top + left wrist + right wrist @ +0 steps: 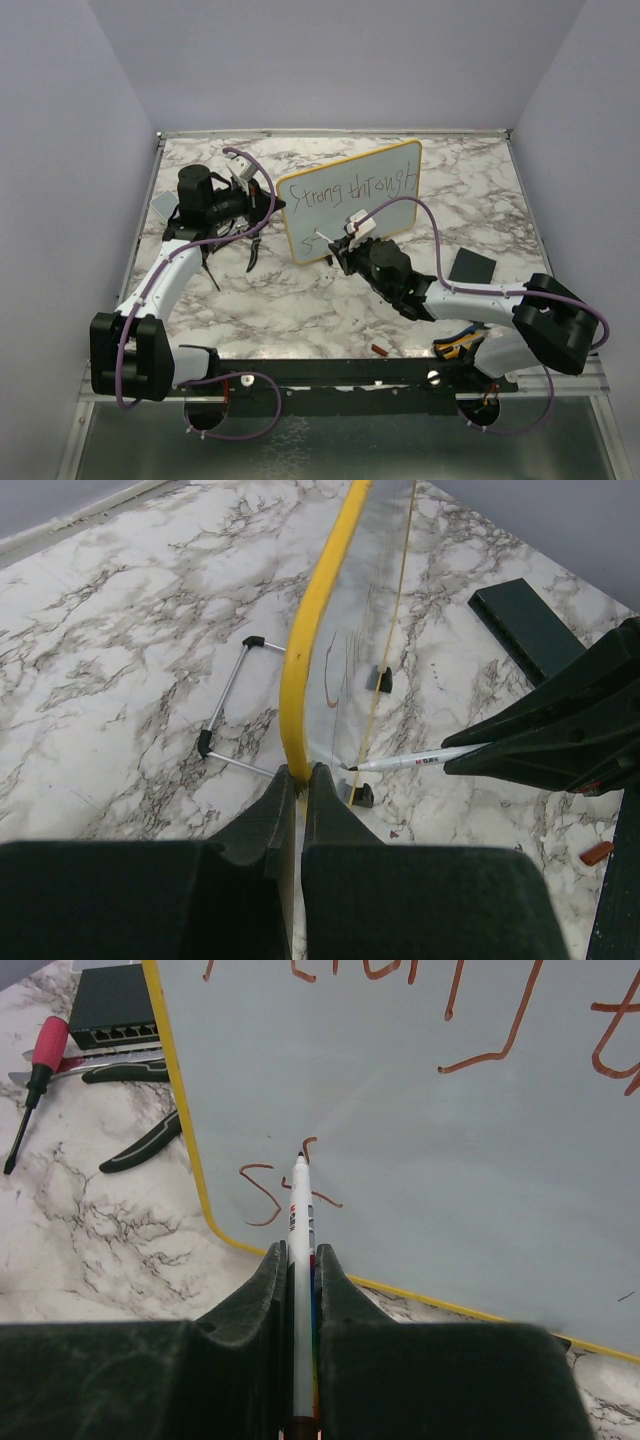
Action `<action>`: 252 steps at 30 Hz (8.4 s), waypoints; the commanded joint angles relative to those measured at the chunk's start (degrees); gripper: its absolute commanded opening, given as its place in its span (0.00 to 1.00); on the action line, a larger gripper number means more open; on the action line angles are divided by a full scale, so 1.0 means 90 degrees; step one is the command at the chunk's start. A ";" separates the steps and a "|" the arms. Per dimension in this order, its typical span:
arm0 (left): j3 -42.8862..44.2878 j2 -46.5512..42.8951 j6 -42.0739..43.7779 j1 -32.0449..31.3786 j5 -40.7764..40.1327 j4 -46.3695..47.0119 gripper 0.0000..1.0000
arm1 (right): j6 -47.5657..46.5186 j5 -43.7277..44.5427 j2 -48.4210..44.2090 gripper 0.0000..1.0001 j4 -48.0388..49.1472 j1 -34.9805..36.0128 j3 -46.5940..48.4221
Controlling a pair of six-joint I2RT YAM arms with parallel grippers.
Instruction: Write a sentence on the whiteboard
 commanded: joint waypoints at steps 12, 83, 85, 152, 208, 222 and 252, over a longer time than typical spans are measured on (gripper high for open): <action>-0.0094 -0.0100 0.0174 0.0010 -0.0150 0.0077 0.00 | 0.0366 0.0148 0.0235 0.01 -0.0276 -0.0003 -0.0120; -0.0104 -0.0135 0.0184 0.0010 -0.0148 0.0089 0.00 | 0.0538 0.0334 0.0456 0.01 -0.0274 -0.0003 -0.0300; -0.0104 -0.0123 0.0183 0.0010 -0.0149 0.0086 0.00 | 0.0574 0.0401 0.0456 0.01 -0.0266 -0.0003 -0.0324; -0.0162 -0.0113 0.0173 0.0011 -0.0173 0.0086 0.00 | 0.0288 -0.0865 -0.0309 0.01 0.0465 -0.0736 -0.0455; -0.0143 -0.0132 0.0172 0.0010 -0.0159 0.0089 0.00 | 0.0609 0.0256 -0.0437 0.01 0.0302 -0.0735 -0.0425; -0.0153 -0.0160 0.0175 0.0016 -0.0150 0.0085 0.00 | 0.0645 0.0128 -0.0794 0.01 0.0230 -0.0735 -0.0786; -0.0133 -0.0122 0.0174 0.0010 -0.0129 0.0093 0.00 | 0.0963 0.0302 -0.0151 0.01 0.0012 -0.0735 -0.0791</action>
